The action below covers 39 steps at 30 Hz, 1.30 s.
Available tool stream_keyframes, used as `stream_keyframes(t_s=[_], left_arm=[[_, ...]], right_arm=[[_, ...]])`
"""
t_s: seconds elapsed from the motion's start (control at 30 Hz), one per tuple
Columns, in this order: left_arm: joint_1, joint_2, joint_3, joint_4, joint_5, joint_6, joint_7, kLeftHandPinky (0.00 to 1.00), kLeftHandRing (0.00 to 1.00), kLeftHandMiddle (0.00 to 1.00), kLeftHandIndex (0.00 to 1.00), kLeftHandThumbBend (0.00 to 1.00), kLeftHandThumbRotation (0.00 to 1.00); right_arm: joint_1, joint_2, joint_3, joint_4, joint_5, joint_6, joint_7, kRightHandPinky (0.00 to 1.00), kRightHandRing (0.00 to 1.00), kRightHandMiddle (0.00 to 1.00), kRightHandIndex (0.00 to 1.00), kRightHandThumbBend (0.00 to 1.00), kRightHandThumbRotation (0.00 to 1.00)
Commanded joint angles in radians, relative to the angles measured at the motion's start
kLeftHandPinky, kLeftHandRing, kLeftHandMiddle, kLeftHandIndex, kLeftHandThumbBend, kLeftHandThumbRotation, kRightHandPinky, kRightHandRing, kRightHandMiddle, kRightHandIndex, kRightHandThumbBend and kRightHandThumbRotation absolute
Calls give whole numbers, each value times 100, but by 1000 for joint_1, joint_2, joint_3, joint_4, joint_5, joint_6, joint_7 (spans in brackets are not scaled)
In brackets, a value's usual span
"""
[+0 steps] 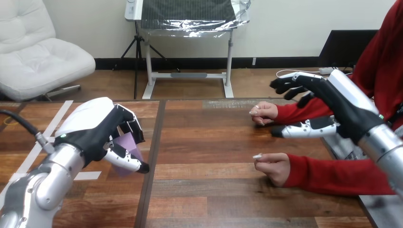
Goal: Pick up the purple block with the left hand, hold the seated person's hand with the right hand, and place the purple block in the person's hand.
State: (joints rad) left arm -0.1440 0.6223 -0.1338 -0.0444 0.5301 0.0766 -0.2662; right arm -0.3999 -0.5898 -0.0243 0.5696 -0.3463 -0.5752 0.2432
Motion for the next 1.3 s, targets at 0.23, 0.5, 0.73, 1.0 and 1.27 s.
stream_keyframes(t_s=[0.23,0.5,0.73,1.0,1.27], left_arm=[[-9,30,66,-101,-9,-18,-3,28,32,39,40,79,0],[4,31,84,-124,-11,-24,-3,26,30,36,40,79,0],[12,31,96,-149,-10,-16,-13,26,30,36,40,79,0],[18,26,107,-163,-11,-8,-21,27,30,36,40,78,0],[21,25,115,-174,-13,1,-33,28,31,37,41,78,0]], right_arm=[[-172,-88,67,143,-77,-52,-18,62,79,81,80,100,41],[-216,-111,99,241,-111,-92,-32,66,83,83,81,100,43],[-248,-123,122,320,-113,-102,-20,68,84,84,81,100,45],[-271,-131,152,390,-119,-100,-4,68,82,83,81,100,48],[-287,-137,185,442,-156,-103,-35,66,79,80,79,100,50]])
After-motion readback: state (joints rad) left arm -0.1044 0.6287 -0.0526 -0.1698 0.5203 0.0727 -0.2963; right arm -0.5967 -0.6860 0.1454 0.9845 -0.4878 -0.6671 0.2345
